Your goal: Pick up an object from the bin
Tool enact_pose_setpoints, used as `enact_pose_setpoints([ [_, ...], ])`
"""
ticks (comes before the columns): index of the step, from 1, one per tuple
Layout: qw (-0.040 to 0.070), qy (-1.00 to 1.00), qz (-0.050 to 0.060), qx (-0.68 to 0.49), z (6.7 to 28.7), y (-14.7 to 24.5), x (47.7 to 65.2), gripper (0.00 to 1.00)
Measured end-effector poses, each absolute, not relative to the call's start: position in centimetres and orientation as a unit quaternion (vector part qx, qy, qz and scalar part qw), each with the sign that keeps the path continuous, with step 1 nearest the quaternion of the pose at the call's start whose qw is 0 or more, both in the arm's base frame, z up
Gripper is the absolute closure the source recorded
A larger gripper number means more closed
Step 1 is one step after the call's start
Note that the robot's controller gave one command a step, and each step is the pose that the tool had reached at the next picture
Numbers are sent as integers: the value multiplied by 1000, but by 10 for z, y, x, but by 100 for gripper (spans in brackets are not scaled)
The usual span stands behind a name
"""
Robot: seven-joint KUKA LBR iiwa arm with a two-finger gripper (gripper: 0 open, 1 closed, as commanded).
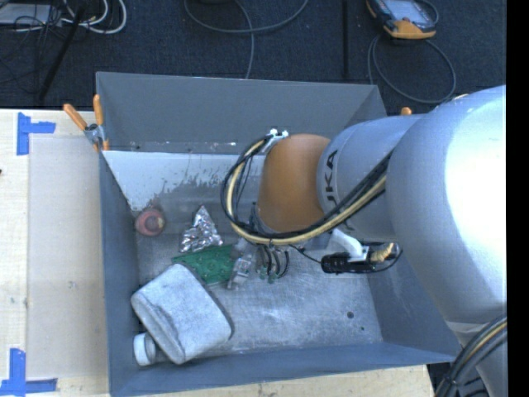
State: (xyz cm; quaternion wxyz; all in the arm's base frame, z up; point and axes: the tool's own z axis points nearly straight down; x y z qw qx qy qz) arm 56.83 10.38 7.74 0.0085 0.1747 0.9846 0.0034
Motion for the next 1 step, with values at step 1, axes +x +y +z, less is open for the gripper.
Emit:
enact_pose_setpoints([
  [1,4,990,2,143,235,109,563,100],
])
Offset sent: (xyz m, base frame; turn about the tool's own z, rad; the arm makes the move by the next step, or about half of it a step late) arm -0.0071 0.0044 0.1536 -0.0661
